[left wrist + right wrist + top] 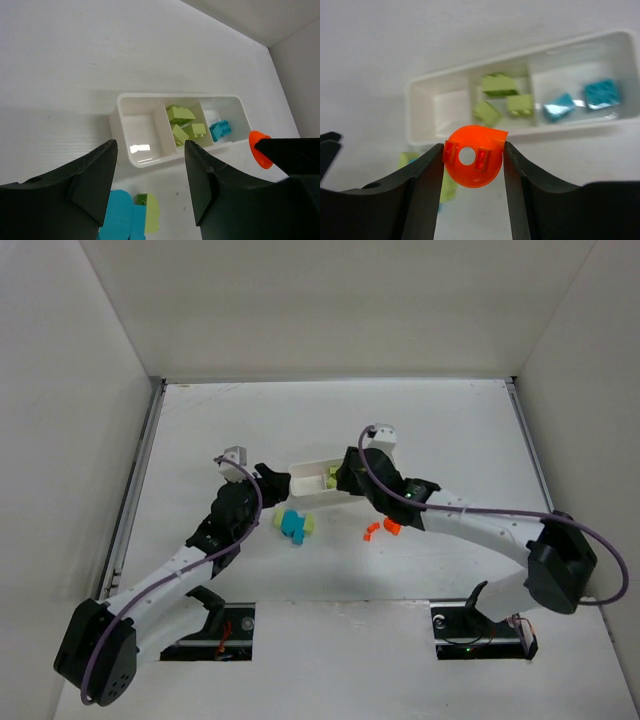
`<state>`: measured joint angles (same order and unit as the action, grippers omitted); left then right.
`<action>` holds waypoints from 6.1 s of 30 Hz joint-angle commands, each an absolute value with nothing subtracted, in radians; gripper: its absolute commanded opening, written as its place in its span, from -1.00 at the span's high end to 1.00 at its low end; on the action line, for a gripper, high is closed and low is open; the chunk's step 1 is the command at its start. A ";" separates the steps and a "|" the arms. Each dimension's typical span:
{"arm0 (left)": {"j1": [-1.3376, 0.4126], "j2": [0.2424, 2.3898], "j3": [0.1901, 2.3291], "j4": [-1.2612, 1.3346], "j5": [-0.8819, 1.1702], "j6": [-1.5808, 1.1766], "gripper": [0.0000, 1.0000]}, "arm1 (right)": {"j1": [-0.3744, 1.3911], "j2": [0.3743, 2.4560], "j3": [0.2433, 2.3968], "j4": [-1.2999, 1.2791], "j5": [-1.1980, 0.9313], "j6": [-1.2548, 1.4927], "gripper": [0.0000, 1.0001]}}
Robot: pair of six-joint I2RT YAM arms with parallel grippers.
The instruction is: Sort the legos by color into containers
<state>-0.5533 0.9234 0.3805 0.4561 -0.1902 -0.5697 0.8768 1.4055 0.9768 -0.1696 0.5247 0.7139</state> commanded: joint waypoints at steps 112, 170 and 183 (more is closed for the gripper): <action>-0.751 1.491 0.799 0.382 -0.397 -0.249 0.69 | 0.519 1.069 0.460 0.224 0.325 0.681 -0.04; -0.897 0.928 0.473 0.397 -0.601 -0.391 0.03 | 0.847 1.376 0.883 -0.043 0.505 0.686 0.57; -0.875 0.700 0.362 0.276 -0.643 -0.448 0.01 | 0.867 1.842 1.318 0.087 0.331 0.626 0.55</action>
